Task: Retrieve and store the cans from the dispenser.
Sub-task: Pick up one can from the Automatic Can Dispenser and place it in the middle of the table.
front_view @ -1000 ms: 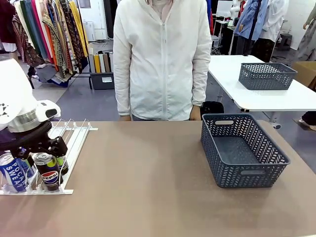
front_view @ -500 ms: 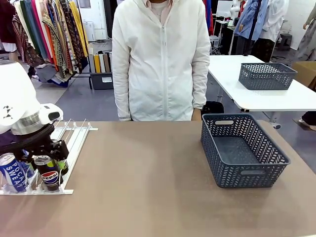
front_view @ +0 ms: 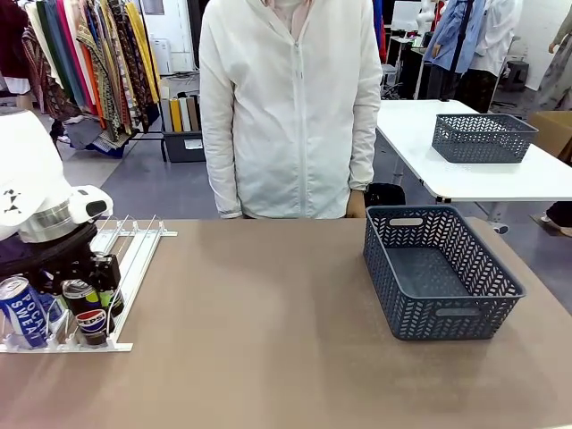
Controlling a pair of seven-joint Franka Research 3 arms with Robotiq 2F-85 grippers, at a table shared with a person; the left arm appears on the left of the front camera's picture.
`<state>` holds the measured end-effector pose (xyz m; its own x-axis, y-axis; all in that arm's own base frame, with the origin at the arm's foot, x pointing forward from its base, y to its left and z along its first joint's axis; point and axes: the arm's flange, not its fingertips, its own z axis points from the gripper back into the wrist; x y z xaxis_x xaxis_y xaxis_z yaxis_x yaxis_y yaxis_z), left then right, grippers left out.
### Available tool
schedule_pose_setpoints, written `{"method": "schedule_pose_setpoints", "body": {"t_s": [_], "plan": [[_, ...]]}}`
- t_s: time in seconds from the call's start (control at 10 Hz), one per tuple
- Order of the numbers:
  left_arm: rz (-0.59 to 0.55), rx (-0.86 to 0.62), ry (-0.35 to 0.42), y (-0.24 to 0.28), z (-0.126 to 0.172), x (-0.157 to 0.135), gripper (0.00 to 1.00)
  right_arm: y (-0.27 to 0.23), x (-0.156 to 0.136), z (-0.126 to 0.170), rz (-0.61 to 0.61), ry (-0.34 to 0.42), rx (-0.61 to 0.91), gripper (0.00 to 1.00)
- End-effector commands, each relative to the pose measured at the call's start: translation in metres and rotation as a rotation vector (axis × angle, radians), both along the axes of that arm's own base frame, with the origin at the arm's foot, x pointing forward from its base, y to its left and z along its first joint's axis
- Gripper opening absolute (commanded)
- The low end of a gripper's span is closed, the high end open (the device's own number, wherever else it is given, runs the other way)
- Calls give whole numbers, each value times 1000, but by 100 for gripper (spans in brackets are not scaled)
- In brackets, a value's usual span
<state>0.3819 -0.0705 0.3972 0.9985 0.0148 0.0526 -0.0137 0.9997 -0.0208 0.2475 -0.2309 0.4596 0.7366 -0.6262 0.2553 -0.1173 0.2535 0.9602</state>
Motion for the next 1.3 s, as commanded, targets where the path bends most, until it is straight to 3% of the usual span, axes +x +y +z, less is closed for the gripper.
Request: {"method": "schedule_pose_setpoints", "body": {"t_s": [0.0,0.2,0.5,0.8,1.0,1.2], "plan": [[-1,-21,-15,4,-1,-5,0,-1,3,4,-8,-23,17,100],[-12,-30,-51,6,19,-9,0,-1,3,4,-8,-23,17,100],[-55,-51,-143,10,114,-30,0,-1,3,4,-8,-23,17,100],[-73,-88,-222,21,179,-50,0,-1,3,4,-8,-23,17,100],[-84,-115,-261,25,195,-59,0,-1,3,4,-8,-23,17,100],[-63,-151,-261,29,192,-59,0,-1,3,4,-8,-23,17,100]]}}
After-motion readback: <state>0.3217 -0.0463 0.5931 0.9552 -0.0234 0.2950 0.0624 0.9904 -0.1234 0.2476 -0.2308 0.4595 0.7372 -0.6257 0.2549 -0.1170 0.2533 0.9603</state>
